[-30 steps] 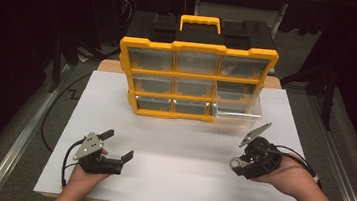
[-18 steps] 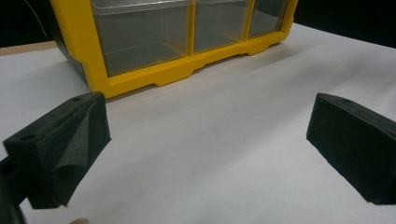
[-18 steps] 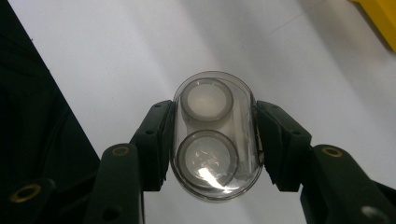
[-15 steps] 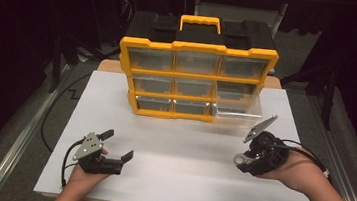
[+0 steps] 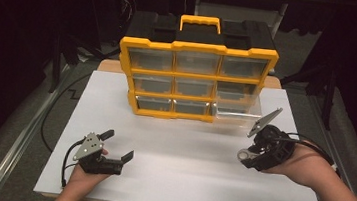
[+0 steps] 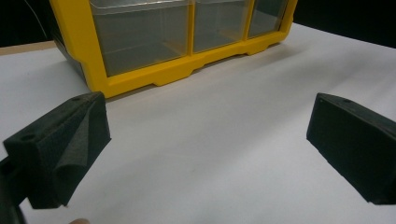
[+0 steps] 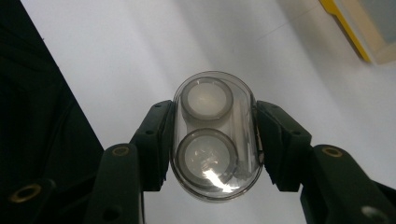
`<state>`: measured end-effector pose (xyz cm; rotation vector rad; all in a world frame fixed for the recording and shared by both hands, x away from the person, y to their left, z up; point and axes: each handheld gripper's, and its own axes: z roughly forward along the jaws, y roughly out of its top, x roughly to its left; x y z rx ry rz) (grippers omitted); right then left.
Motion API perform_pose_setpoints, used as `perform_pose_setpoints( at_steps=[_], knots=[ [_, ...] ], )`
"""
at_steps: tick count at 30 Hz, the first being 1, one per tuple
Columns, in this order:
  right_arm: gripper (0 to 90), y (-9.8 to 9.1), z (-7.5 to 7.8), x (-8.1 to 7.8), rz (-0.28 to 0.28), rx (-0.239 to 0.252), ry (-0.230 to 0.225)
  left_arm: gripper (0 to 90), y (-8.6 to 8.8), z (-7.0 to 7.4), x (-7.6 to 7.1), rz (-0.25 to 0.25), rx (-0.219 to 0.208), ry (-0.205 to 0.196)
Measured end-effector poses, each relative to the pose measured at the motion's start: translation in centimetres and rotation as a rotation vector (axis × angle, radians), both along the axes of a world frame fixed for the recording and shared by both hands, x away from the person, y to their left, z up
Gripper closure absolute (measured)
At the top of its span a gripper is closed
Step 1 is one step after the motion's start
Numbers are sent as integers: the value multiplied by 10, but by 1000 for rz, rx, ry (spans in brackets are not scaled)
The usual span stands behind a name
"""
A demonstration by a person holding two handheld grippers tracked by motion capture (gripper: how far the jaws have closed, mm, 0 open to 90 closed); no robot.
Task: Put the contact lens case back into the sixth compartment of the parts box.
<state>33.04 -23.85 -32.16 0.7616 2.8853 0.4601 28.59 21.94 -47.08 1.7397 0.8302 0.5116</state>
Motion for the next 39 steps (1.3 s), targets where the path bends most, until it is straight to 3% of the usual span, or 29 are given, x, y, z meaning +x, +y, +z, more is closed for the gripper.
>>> perform_pose_setpoints(
  at_steps=[20, 39],
  knots=[
    [501, -2, 32, 9, -11, 18, -5, 7, 0, 0, 0, -3, 4, 0],
    [500, -4, 74, 14, -25, 49, -56, 7, 1, 0, 0, 3, 10, 4]
  ],
)
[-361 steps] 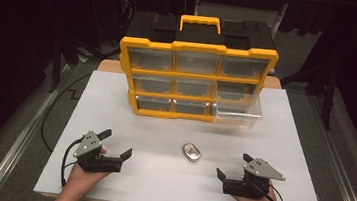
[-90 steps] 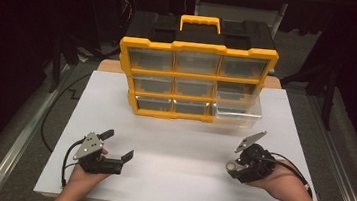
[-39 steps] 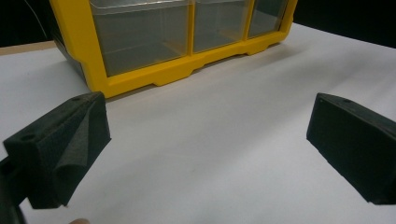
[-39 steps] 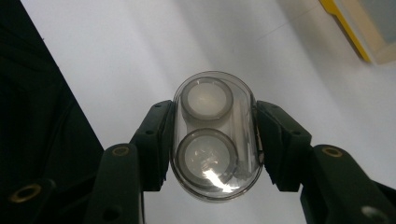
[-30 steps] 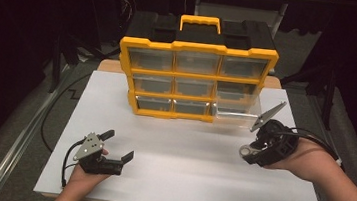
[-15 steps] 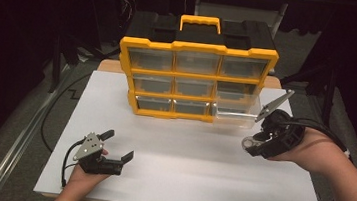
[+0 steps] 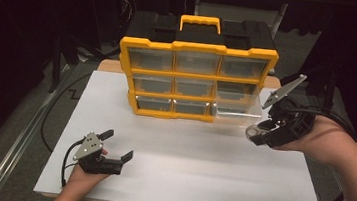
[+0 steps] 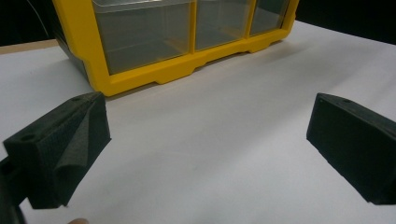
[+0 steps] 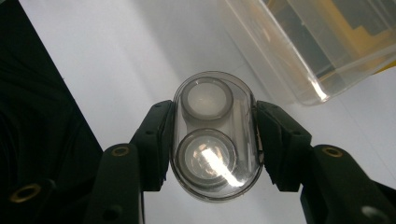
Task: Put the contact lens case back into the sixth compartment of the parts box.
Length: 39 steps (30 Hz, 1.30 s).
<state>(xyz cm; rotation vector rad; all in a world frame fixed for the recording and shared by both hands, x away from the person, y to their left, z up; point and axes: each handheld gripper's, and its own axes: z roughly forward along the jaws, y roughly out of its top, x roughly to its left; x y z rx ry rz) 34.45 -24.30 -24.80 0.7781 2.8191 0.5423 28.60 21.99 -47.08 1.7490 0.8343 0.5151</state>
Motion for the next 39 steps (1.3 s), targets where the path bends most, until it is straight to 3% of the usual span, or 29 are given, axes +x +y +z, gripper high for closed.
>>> perform_pose_setpoints(
  at_steps=[12, 39],
  knots=[
    [500, 7, 18, 10, -7, -7, -18, 7, 0, 0, 0, -2, 0, -2],
    [500, 38, 17, 49, 2, -22, -31, 7, 1, 1, 0, -2, -1, -3]
  ],
)
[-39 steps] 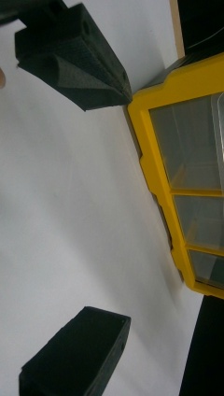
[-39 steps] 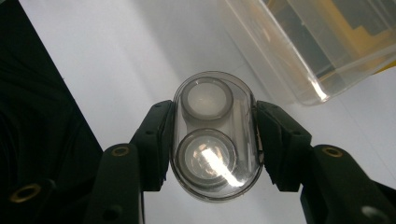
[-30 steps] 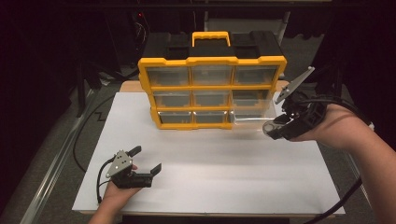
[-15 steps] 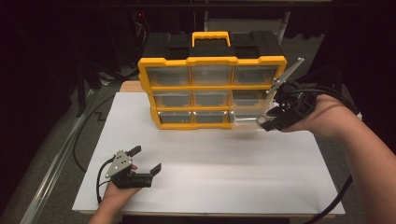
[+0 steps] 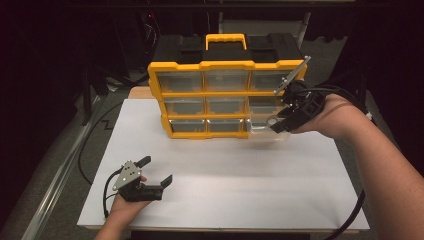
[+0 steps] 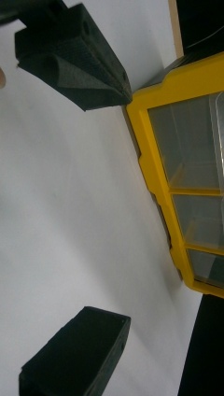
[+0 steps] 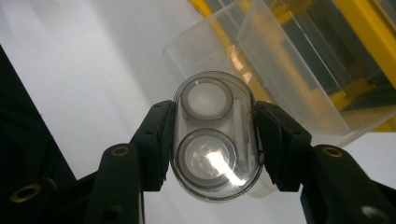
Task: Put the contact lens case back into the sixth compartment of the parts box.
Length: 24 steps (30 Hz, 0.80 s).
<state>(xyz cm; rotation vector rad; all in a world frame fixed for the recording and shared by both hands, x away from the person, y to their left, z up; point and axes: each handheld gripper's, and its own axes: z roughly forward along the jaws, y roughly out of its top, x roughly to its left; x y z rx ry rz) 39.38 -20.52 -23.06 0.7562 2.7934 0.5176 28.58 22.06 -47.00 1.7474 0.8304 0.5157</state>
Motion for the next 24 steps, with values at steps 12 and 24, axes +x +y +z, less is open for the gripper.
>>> perform_pose_setpoints(
  at_steps=[12, 24],
  knots=[
    [500, 7, -2, 17, -17, 4, -5, 7, 0, 0, 0, 0, -1, 3],
    [500, 6, -2, 31, -56, 10, -11, 7, 0, 0, 0, 3, -3, 3]
  ],
)
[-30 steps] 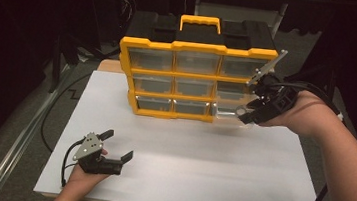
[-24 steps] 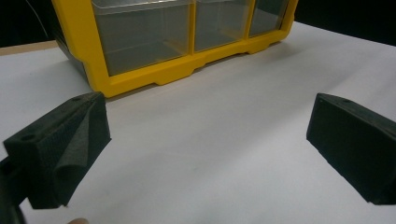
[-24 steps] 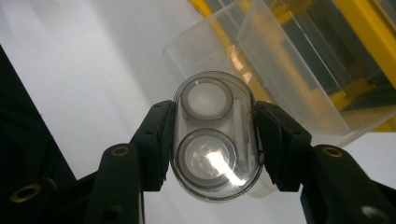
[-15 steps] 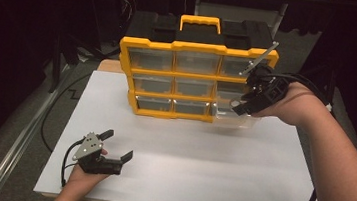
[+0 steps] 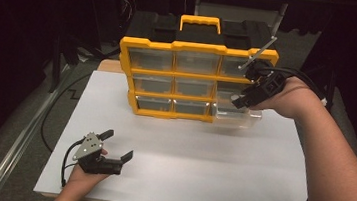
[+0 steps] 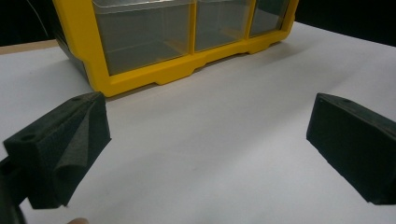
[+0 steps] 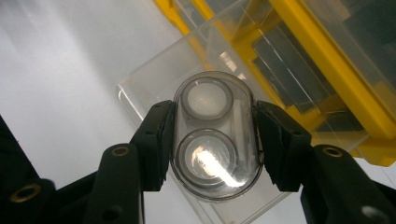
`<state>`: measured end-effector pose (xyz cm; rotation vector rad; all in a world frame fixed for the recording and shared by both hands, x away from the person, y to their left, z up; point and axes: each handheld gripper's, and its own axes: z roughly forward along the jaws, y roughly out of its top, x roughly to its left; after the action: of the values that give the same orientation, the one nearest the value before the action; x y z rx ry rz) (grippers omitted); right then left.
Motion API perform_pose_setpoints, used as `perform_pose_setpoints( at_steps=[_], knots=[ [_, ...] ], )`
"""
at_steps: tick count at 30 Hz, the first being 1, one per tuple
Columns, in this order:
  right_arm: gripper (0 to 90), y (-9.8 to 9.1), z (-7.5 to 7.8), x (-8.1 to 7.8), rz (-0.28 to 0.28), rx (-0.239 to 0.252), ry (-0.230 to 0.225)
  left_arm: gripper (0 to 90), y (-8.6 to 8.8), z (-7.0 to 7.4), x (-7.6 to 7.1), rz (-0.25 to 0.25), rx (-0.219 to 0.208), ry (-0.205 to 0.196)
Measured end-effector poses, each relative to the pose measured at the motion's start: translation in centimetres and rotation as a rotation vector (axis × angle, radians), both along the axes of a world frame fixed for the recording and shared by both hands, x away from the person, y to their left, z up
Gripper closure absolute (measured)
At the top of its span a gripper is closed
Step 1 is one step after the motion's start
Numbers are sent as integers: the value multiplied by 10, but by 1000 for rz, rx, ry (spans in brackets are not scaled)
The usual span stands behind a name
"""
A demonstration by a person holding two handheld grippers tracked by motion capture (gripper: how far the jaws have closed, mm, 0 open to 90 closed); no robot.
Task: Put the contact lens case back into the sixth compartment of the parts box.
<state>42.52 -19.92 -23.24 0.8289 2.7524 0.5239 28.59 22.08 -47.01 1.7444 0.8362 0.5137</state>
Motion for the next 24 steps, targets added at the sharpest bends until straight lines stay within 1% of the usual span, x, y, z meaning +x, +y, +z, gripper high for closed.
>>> perform_pose_setpoints(
  at_steps=[5, 7, 12, 17, 21, 24],
  knots=[
    [500, -1, -1, 3, -8, -2, -4, 7, 0, 0, 0, -2, 0, 0],
    [500, 0, -3, 4, 1, -6, -1, 7, 0, 0, 0, -1, 0, 3],
    [500, 2, -8, 6, 2, -14, 0, 7, 1, 0, 0, 1, -6, 2],
    [500, 8, -12, 7, 14, -29, 0, 8, 1, 0, 0, 1, -6, 3],
    [500, 9, -18, 7, 16, -26, 6, 7, 1, 0, 0, -2, -5, -1],
    [500, 9, -21, 8, 2, -26, 16, 7, 1, 1, 0, 0, -12, 2]
  ],
)
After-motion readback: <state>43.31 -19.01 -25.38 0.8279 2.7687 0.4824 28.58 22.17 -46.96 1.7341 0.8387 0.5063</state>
